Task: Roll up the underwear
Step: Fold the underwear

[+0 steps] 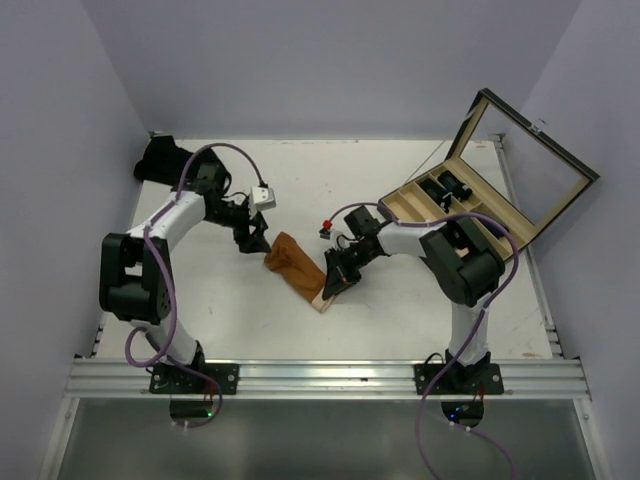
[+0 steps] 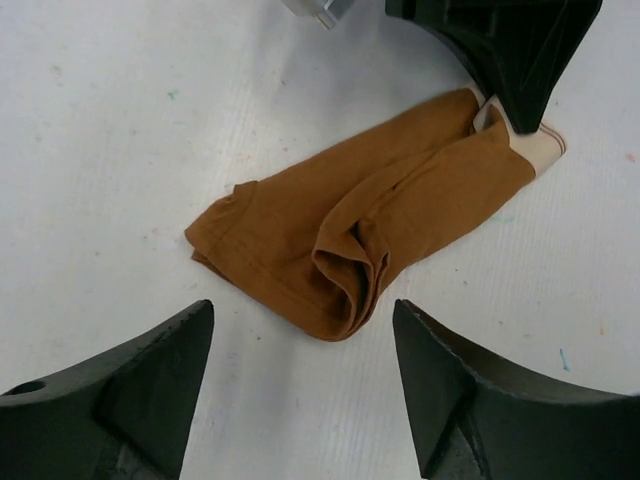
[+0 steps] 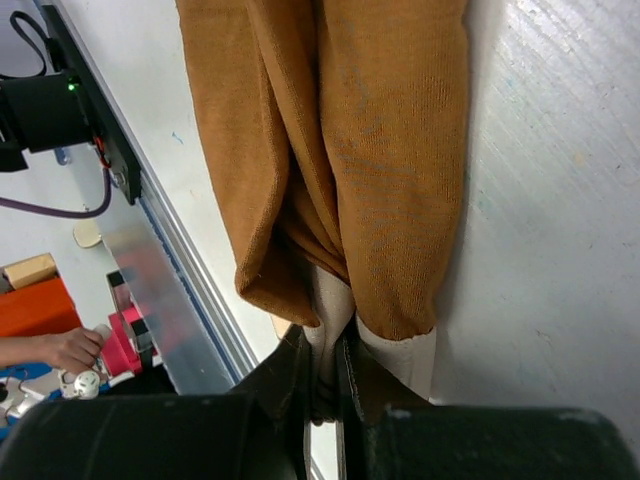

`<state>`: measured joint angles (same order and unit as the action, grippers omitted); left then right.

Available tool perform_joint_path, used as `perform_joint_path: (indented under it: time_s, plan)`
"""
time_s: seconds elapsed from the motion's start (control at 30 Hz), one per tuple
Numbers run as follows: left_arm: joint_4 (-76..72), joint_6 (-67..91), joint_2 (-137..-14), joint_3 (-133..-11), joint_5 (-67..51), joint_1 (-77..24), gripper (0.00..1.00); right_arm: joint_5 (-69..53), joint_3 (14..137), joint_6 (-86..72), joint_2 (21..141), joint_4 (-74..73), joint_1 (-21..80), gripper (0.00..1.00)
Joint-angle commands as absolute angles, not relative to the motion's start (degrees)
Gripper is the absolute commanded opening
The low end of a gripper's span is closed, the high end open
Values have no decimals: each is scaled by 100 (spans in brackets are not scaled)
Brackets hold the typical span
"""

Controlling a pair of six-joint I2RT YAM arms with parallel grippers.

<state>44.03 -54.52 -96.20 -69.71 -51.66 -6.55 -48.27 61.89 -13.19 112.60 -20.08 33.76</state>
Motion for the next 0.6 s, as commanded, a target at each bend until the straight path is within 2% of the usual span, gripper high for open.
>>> perform_joint_path:
  time_s: [0.0,0.13,0.37,0.53,0.57]
  plan:
    - [4106,-6038,-9861,-6777,-5335,-764,78,-4720,6179,-976,11478,-2144,3349,0]
    - [3639,-6099,-9887,-6531,-5194,-1019,78,-4816,6152,-993,11531,-2153,3296,0]
    - [3885,-6679,-10028,-6329,-5142,-1353,65,-4852,6196,-1010,11593,-2127,3261,0]
    - [3885,-6523,-10283,-6319,-5010,-1450,63,-4895,6188,-1028,11645,-2065,3252,0]
    - [3920,-6521,-10327,-6354,-4958,-1450,60,-4913,6196,-1020,11663,-2057,3252,0]
